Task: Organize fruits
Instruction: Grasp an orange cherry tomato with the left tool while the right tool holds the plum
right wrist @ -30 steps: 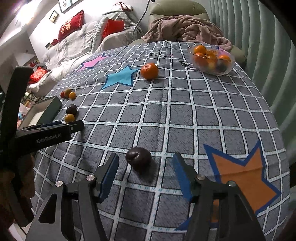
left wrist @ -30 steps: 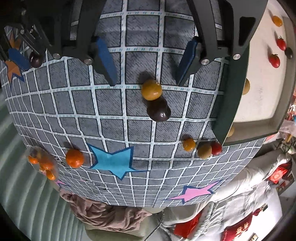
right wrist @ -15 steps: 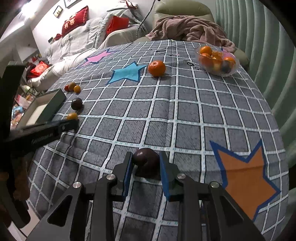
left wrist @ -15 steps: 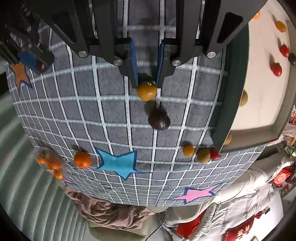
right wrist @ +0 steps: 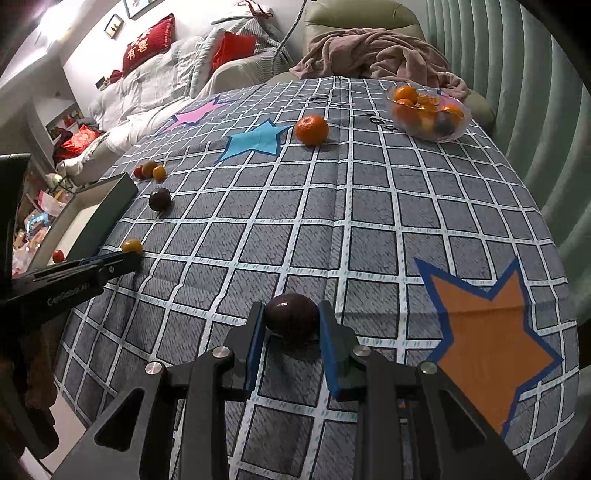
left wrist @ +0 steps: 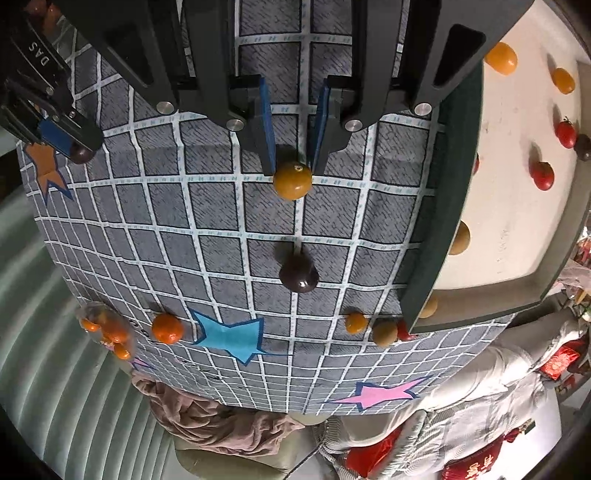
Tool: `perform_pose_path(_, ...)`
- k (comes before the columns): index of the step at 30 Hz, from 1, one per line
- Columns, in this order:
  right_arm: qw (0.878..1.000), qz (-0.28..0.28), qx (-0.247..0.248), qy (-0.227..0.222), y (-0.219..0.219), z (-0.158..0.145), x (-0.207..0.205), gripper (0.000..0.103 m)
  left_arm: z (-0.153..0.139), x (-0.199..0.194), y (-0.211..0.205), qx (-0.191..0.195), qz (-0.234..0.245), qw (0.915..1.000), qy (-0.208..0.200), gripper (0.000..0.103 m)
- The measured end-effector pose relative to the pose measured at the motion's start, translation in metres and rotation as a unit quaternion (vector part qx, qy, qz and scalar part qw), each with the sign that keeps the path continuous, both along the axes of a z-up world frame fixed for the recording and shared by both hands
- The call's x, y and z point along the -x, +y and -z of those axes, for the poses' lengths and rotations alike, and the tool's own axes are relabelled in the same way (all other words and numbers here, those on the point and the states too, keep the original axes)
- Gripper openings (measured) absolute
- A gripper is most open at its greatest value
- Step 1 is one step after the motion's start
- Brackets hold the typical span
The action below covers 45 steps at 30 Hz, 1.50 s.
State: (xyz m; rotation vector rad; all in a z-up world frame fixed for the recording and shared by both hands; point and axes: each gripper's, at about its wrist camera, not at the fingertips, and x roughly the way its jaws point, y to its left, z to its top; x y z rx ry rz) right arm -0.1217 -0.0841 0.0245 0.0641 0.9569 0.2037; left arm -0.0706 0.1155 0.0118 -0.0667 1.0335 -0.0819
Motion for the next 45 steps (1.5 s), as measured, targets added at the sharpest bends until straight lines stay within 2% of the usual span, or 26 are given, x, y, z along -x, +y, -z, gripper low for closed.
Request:
perform_pose_path(12,1.0,0.0,0.0,0.0,0.0,0.0,0.001,0.031,0.002,-0.01,-0.005,-0.043,0.008,0.9988,-0.021,0.021)
perform_pose_path(18,1.0,0.001,-0.001,0.0,0.0,0.0,0.001,0.031,0.002,-0.015,0.0,-0.017,0.006,0.9996,-0.021,0.02)
perform_pose_path(28,1.0,0.002,-0.016,0.009,0.001,-0.003,0.003,0.031,-0.018,0.004,0.004,0.005,0.013,0.9992,-0.038,0.019)
perform_pose_path(33,1.0,-0.003,-0.011,0.005,0.007,-0.008,0.005,0.031,-0.02,0.007,0.007,0.001,0.01,0.9991,-0.041,0.019)
perform_pose_path(41,1.0,-0.004,-0.009,0.004,0.008,-0.01,0.007,0.031,-0.009,-0.011,0.002,-0.029,0.013,0.9989,-0.035,0.021)
perform_pose_path(43,1.0,-0.003,-0.008,0.004,0.008,-0.011,0.008,0.031,-0.007,-0.014,0.002,-0.023,0.007,0.999,-0.037,0.052)
perform_pose_path(44,1.0,-0.001,-0.009,0.004,0.007,-0.011,0.008,0.031,-0.009,-0.014,0.003,-0.029,-0.006,0.9984,-0.049,0.072)
perform_pose_path(45,1.0,0.0,-0.009,0.004,0.005,-0.011,0.007,0.031,-0.011,-0.012,0.004,-0.033,-0.013,0.9974,-0.063,0.072)
